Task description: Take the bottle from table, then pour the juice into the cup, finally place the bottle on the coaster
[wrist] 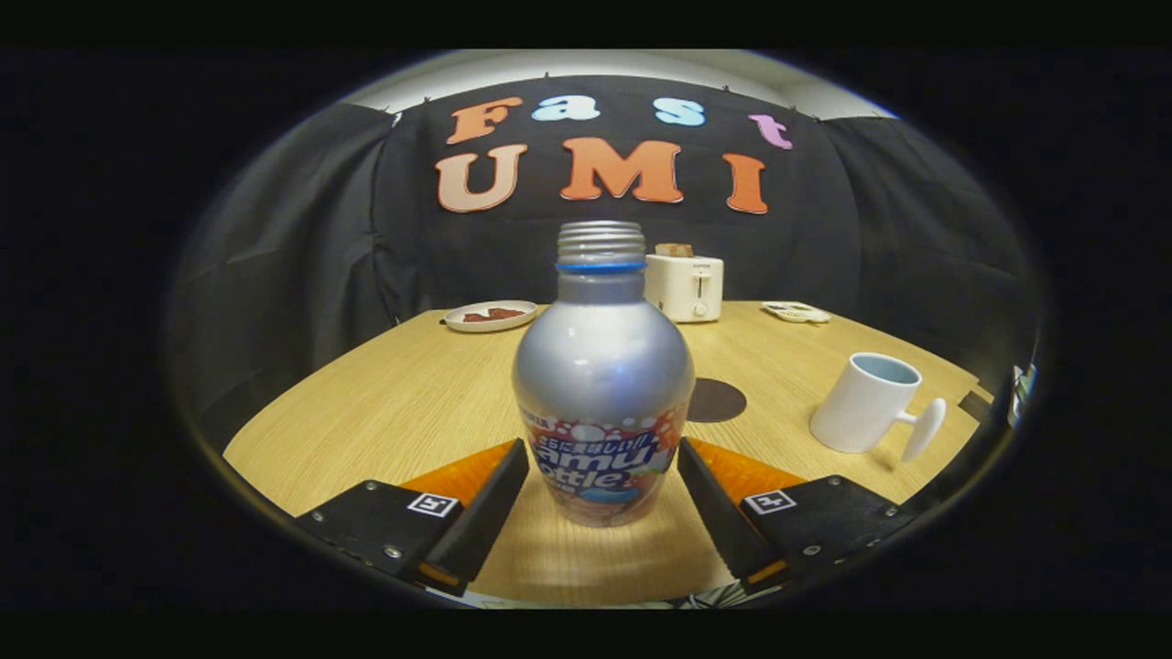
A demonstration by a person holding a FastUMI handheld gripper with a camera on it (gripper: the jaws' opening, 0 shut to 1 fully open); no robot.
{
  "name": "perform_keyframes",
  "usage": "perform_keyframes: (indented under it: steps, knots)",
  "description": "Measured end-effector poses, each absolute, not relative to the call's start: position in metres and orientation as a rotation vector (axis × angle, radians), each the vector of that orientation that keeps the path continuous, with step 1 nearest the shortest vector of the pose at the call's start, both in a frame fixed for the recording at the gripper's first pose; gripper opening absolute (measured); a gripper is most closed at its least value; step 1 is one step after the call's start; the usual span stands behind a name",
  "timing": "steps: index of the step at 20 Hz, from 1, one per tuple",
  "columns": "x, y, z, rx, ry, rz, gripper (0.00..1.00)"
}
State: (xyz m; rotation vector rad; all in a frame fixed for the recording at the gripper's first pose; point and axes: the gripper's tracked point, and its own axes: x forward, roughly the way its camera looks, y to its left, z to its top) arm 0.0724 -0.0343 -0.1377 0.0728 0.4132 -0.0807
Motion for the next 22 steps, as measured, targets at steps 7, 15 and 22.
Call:
perform_keyframes:
  steps: [7, 15, 22]
  knots:
    - [0.076, -0.035, -0.142, 0.082, 0.41, -0.081, 0.84]
    - [0.065, -0.045, -0.128, 0.133, 0.396, -0.113, 0.77]
    - [0.059, -0.061, -0.11, 0.281, 0.362, -0.136, 0.77]
